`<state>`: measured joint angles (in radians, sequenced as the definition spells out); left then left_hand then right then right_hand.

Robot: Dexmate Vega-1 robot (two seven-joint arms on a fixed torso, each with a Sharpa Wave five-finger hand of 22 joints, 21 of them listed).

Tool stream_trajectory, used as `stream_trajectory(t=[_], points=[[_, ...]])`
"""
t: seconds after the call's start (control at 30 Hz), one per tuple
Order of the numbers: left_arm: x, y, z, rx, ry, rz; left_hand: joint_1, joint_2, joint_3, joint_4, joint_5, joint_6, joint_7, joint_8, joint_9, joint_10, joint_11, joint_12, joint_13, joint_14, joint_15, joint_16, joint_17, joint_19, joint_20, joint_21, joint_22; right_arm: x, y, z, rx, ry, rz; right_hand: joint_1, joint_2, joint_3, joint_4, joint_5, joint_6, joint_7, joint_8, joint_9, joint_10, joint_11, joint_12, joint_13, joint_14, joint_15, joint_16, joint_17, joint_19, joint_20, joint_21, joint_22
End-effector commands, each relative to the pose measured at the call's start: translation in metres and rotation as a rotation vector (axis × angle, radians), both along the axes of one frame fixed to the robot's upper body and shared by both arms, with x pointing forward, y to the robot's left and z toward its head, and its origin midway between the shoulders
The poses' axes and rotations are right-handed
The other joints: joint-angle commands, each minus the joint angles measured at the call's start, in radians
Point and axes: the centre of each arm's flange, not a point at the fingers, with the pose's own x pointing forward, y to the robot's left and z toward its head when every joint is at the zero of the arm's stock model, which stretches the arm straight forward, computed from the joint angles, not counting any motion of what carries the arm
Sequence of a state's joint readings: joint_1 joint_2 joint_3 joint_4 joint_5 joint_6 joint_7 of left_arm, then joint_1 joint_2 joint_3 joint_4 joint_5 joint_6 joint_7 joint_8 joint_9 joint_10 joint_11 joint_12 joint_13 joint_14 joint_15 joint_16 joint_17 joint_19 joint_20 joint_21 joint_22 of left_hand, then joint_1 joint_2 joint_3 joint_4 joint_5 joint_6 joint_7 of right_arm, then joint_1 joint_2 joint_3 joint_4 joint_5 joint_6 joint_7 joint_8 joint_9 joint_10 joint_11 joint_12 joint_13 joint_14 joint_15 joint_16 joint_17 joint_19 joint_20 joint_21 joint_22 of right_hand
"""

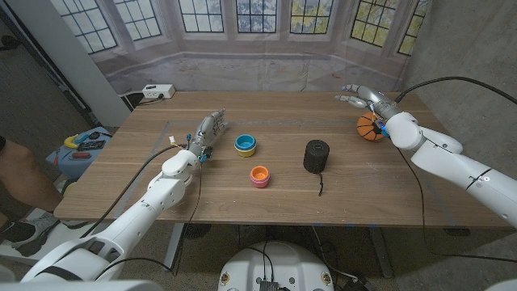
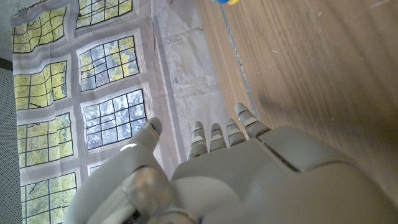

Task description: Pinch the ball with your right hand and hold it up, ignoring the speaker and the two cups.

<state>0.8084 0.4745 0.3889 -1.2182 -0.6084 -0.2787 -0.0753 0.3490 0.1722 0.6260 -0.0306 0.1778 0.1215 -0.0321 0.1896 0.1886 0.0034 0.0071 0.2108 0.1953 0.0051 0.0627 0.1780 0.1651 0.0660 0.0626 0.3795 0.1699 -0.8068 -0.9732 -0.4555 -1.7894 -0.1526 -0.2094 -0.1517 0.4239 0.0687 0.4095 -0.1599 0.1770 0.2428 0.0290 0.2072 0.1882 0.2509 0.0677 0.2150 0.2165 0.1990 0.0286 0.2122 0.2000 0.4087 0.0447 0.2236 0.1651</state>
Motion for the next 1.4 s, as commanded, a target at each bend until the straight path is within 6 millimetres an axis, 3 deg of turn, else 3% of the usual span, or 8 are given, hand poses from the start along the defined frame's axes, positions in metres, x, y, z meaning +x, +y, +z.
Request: stream_trajectory(t=[0.03, 0.13, 0.27, 0.33, 0.43, 0.6, 1.0, 1.4], points=[[-0.003, -0.003, 0.0, 0.021, 0.003, -0.004, 0.012, -0.001, 0.003, -0.005, 0.006, 0.003, -0.002, 0.0, 0.001, -0.001, 0.002, -0.002, 0.001, -0.005, 0.0, 0.0, 0.004, 0.002, 0.003, -0.002, 0.005, -0.01, -0.024, 0.017, -0.093, -0.02, -0.084, 0.003, -0.013, -0.005, -0.005, -0.001, 0.011, 0.004, 0.005, 0.006, -0.003, 0.006, 0.0, 0.001, 0.004, 0.005, 0.005, -0.001, 0.003, 0.008, 0.0, 0.004], [-0.004, -0.004, 0.002, 0.027, 0.0, -0.004, 0.012, -0.001, 0.002, -0.005, 0.006, 0.003, -0.002, 0.0, 0.001, -0.001, 0.001, -0.002, 0.001, -0.005, 0.001, 0.0, 0.004, 0.002, 0.003, -0.003, 0.005, -0.01, -0.029, 0.018, -0.095, -0.012, -0.104, 0.008, -0.018, -0.005, -0.008, 0.0, 0.002, 0.006, 0.001, 0.006, -0.01, 0.005, -0.003, 0.002, 0.001, 0.01, 0.003, -0.002, 0.004, 0.014, -0.002, 0.004], [-0.004, -0.005, 0.004, 0.031, 0.0, -0.003, 0.013, -0.001, 0.002, -0.006, 0.006, 0.002, -0.002, 0.0, 0.001, -0.002, 0.003, -0.002, 0.001, -0.005, 0.001, 0.001, 0.004, 0.003, 0.003, -0.004, 0.005, -0.009, -0.035, 0.018, -0.094, 0.0, -0.134, 0.024, -0.035, -0.008, -0.012, 0.0, -0.008, 0.006, -0.004, 0.007, -0.017, 0.004, -0.005, 0.003, 0.002, 0.012, 0.001, -0.004, 0.037, 0.073, 0.001, 0.005], [-0.005, -0.006, 0.005, 0.036, -0.001, -0.003, 0.013, -0.001, 0.001, -0.007, 0.006, 0.003, -0.002, 0.0, 0.001, -0.001, 0.003, -0.002, 0.001, -0.005, 0.004, 0.001, 0.005, 0.003, 0.003, -0.005, 0.005, -0.009, -0.038, 0.019, -0.107, 0.019, -0.145, 0.033, -0.043, -0.01, -0.013, -0.001, -0.017, 0.006, -0.008, 0.007, -0.028, 0.004, -0.009, 0.004, -0.001, 0.015, -0.001, -0.004, 0.06, 0.087, 0.005, 0.005], [-0.007, -0.007, 0.007, 0.038, -0.003, -0.001, 0.013, 0.0, 0.001, -0.008, 0.006, 0.003, -0.004, 0.0, 0.001, -0.001, 0.002, -0.001, 0.001, -0.005, 0.005, 0.001, 0.005, 0.004, 0.004, -0.006, 0.005, -0.007, -0.042, 0.02, -0.116, 0.043, -0.145, 0.04, -0.054, -0.012, -0.013, -0.002, -0.036, -0.008, -0.014, 0.007, -0.042, 0.002, -0.014, 0.004, -0.01, 0.03, -0.006, -0.004, 0.058, 0.1, -0.002, 0.005], [-0.008, -0.006, 0.008, 0.041, -0.002, 0.005, 0.013, 0.001, 0.0, -0.009, 0.006, 0.005, -0.006, 0.001, 0.001, -0.001, 0.004, -0.001, 0.001, -0.005, 0.005, 0.001, 0.005, 0.004, 0.005, -0.008, 0.005, -0.004, -0.048, 0.023, -0.13, 0.068, -0.163, 0.045, -0.085, -0.026, -0.007, -0.001, -0.071, -0.028, -0.02, 0.007, -0.103, 0.012, -0.027, 0.008, -0.058, 0.057, -0.02, -0.003, 0.069, 0.157, -0.012, 0.006], [-0.011, -0.002, 0.005, 0.037, 0.002, 0.016, 0.015, 0.003, -0.001, -0.011, 0.006, 0.006, -0.004, 0.001, 0.001, 0.001, 0.005, 0.0, 0.001, -0.004, 0.007, 0.003, 0.005, 0.007, 0.008, -0.011, 0.005, 0.0, -0.059, 0.029, -0.184, 0.142, -0.195, 0.037, -0.111, -0.044, 0.004, 0.002, -0.13, -0.059, -0.027, 0.008, -0.174, 0.019, -0.032, 0.01, -0.11, 0.087, -0.025, -0.001, 0.043, 0.171, -0.032, 0.008], [-0.01, 0.002, 0.005, 0.031, 0.001, 0.011, 0.016, 0.005, -0.002, -0.013, 0.006, 0.007, -0.003, 0.001, 0.002, 0.002, 0.005, 0.0, 0.001, -0.002, 0.007, 0.003, 0.005, 0.01, 0.008, -0.015, 0.006, 0.002, -0.064, 0.033, -0.215, 0.271, -0.195, 0.021, -0.141, -0.066, 0.011, 0.008, -0.226, -0.095, -0.032, 0.009, -0.292, 0.023, -0.037, 0.01, -0.207, 0.131, -0.031, 0.0, -0.012, 0.173, -0.044, 0.009]])
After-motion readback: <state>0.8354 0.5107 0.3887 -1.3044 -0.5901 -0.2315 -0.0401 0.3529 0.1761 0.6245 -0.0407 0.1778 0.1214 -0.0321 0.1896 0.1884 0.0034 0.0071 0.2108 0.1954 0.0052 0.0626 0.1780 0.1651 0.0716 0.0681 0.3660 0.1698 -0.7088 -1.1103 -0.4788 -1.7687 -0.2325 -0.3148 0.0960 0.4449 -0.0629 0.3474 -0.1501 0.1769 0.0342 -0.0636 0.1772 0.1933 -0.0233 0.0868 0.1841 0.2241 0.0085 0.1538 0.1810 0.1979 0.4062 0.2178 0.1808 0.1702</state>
